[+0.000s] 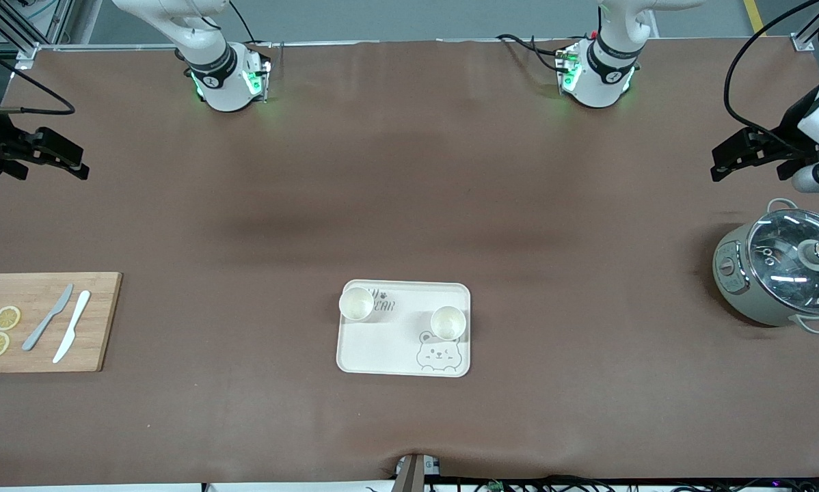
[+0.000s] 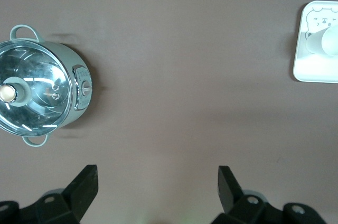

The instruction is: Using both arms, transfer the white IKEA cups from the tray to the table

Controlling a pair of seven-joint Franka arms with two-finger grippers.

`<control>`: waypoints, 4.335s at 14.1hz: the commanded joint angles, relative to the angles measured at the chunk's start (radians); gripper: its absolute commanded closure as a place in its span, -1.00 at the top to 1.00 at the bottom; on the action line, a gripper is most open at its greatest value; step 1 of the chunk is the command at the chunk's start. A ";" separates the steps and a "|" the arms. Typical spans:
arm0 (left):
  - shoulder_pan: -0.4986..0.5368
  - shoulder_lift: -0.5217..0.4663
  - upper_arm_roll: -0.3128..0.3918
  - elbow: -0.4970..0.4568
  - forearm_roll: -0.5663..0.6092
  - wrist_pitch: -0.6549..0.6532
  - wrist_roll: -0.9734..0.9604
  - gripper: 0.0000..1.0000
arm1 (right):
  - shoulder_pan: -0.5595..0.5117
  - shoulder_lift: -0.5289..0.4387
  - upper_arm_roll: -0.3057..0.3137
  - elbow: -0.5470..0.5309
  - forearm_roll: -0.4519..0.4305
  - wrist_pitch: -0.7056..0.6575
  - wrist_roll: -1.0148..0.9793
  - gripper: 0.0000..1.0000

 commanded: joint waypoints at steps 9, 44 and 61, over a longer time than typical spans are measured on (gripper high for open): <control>-0.004 0.023 -0.011 0.024 0.023 -0.008 0.024 1.00 | -0.025 0.012 0.016 0.023 -0.003 -0.014 -0.017 1.00; -0.424 0.527 -0.029 -0.016 0.011 0.616 -0.609 1.00 | 0.011 0.454 0.021 0.023 0.127 0.306 0.158 1.00; -0.439 0.793 -0.020 0.053 0.009 1.005 -0.662 -0.25 | 0.360 0.663 0.021 0.037 0.280 0.671 1.006 1.00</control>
